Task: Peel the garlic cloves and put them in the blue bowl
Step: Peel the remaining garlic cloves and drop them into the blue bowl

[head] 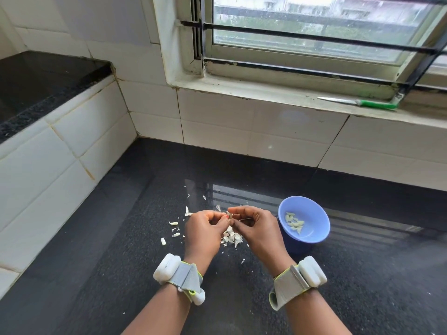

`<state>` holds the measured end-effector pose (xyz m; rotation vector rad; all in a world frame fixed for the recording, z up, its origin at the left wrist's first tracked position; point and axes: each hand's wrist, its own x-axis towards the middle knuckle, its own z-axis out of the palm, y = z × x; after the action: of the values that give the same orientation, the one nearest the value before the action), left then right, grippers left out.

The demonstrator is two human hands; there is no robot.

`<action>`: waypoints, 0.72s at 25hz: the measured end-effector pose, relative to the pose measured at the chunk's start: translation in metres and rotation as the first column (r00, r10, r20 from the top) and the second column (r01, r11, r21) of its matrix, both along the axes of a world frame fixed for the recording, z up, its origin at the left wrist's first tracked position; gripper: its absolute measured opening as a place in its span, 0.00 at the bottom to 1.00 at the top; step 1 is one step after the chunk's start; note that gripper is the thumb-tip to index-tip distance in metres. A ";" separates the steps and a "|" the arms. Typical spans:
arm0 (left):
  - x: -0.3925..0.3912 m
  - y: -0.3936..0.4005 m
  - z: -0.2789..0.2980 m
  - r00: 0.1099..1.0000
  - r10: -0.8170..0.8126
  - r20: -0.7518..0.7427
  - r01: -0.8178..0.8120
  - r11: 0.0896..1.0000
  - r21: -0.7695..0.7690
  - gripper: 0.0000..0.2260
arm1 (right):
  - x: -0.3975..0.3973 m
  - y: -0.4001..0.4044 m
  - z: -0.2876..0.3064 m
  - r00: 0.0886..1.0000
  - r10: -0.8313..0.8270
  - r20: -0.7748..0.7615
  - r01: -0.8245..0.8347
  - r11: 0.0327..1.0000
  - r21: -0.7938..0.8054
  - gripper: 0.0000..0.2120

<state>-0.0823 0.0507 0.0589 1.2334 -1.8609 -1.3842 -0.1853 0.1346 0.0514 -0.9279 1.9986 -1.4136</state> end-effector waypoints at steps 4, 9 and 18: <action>0.001 -0.001 0.001 1.000 0.003 -0.005 -0.003 1.000 0.008 0.03 | 0.000 0.001 0.001 0.979 0.012 0.203 -0.003 0.999 -0.043 0.11; 0.002 -0.005 -0.005 0.999 -0.003 0.038 0.004 1.000 -0.014 0.03 | -0.003 0.005 0.004 0.893 0.021 0.449 0.051 0.988 -0.146 0.09; 0.001 -0.003 -0.003 0.998 -0.035 0.061 0.040 0.995 -0.093 0.07 | -0.008 0.007 0.007 0.812 -0.024 0.583 0.146 0.976 -0.164 0.04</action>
<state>-0.0818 0.0474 0.0559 1.2102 -1.9760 -1.2759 -0.1935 0.1420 0.0587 -0.4005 1.4660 -1.7211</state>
